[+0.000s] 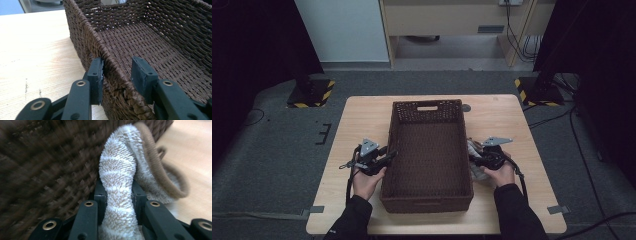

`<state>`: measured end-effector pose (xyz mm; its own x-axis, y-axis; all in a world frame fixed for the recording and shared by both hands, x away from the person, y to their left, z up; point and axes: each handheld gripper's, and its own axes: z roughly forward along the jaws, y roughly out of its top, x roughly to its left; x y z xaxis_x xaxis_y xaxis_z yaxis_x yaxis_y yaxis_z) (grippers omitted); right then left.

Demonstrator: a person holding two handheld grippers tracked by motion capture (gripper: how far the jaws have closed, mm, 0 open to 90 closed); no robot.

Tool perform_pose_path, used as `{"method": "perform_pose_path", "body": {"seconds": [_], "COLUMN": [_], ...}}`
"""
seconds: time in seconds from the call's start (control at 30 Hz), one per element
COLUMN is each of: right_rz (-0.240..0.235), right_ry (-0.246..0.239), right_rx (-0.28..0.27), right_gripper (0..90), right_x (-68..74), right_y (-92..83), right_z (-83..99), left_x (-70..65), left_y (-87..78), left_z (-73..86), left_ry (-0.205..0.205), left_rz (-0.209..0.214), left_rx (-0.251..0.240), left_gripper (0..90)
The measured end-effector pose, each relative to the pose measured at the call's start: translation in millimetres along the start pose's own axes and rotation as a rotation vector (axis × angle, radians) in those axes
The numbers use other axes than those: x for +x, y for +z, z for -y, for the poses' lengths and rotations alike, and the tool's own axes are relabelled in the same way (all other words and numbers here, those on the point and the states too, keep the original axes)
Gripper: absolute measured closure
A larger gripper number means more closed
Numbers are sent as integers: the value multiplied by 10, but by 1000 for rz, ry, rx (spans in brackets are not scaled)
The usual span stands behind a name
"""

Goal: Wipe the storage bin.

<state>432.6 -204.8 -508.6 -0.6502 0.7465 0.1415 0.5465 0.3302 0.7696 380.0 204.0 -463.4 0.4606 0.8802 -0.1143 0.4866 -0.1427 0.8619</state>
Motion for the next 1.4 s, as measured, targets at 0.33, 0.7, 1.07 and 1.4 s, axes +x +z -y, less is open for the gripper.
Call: {"method": "perform_pose_path", "body": {"seconds": [0.33, 0.7, 1.07, 1.4], "right_rz": [-36, -43, -27, -56], "right_ry": [3, -42, -33, -96], "right_rx": [-157, -102, -60, -159], "right_gripper": [734, 735, 734, 734], "right_x": [65, 179, 172, 387], "right_y": [-344, -314, -298, -676], "right_z": [-175, -19, 8, 7], "left_x": [3, -15, -26, -27], "left_y": [0, -1, -3, 0], "left_z": [0, -3, -3, 2], "left_ry": [-3, -14, -17, -26], "left_rz": [2, -17, -27, -34], "left_rx": [0, 1, 0, -8], "left_gripper": [606, 632, 643, 652]}}
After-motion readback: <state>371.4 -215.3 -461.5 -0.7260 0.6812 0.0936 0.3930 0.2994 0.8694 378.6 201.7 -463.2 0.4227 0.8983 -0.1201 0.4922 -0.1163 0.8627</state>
